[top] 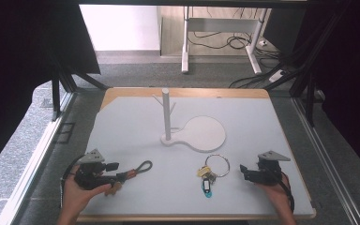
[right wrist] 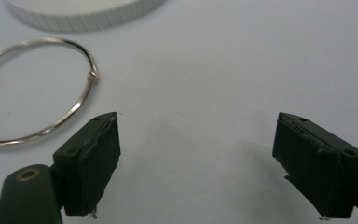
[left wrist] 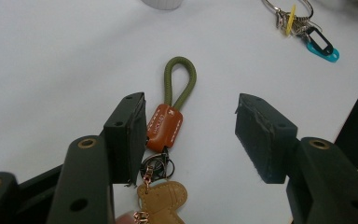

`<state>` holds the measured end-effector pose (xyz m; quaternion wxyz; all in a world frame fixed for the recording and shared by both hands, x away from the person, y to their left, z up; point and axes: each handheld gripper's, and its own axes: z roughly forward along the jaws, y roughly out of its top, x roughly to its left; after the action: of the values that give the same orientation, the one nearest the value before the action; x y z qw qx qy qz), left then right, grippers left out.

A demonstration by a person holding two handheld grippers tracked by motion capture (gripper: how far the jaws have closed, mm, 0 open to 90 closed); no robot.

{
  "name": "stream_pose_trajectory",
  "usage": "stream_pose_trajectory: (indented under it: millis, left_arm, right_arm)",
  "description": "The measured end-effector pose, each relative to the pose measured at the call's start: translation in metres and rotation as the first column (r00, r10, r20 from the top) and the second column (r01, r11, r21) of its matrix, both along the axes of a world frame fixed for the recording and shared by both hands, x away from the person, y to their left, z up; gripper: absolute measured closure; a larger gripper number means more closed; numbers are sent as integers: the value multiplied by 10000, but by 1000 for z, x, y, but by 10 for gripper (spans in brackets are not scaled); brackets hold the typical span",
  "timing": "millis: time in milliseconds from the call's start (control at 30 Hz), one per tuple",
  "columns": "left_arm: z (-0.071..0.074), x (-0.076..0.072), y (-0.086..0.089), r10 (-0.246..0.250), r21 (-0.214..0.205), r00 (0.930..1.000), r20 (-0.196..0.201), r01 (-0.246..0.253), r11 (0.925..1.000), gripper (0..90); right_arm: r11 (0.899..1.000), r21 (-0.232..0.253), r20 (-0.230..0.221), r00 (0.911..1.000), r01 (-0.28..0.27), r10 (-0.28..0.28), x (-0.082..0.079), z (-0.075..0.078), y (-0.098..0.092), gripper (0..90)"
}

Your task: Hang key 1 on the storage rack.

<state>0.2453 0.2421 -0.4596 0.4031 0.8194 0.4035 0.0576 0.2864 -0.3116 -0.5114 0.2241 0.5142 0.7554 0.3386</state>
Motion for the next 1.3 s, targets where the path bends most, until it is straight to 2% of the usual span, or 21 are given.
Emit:
stream_pose_trajectory:
  millis: [200,400,600,667,833,1033,1167,1300]
  left_arm:
    - [0,-4,1,67,-34,10000,-18,-67,10000,438]
    - [-4,-2,-4,-73,205,10000,-67,75,9998,438]
    - [-5,-2,-6,-144,201,9999,-46,145,9997,439]
    - [-7,-1,-7,-185,311,9998,-93,188,9993,438]
    - [-5,-4,-5,-158,259,9999,-53,160,9995,438]
    - [-7,-3,-3,-99,264,9999,-97,101,9996,438]
    - [-10,-2,-2,-86,386,9998,-205,94,9992,438]
    - [-9,3,-7,-256,700,9993,-281,275,9972,440]
  right_arm:
    - [9961,799,417,9986,-371,339,-14,11,-12,194]
    - [9929,1088,580,9974,-491,430,-23,13,-21,235]
    - [9923,1127,554,9974,-512,452,-26,12,-24,282]
    - [9926,1082,527,9974,-550,495,-26,11,-24,287]
    - [9932,1089,668,9972,-411,340,-26,12,-25,295]
    - [9950,903,604,9975,-418,365,-25,9,-25,298]
    - [9951,872,512,9978,-463,419,-25,8,-23,305]
    - [9955,809,494,9977,-496,457,-26,8,-20,308]
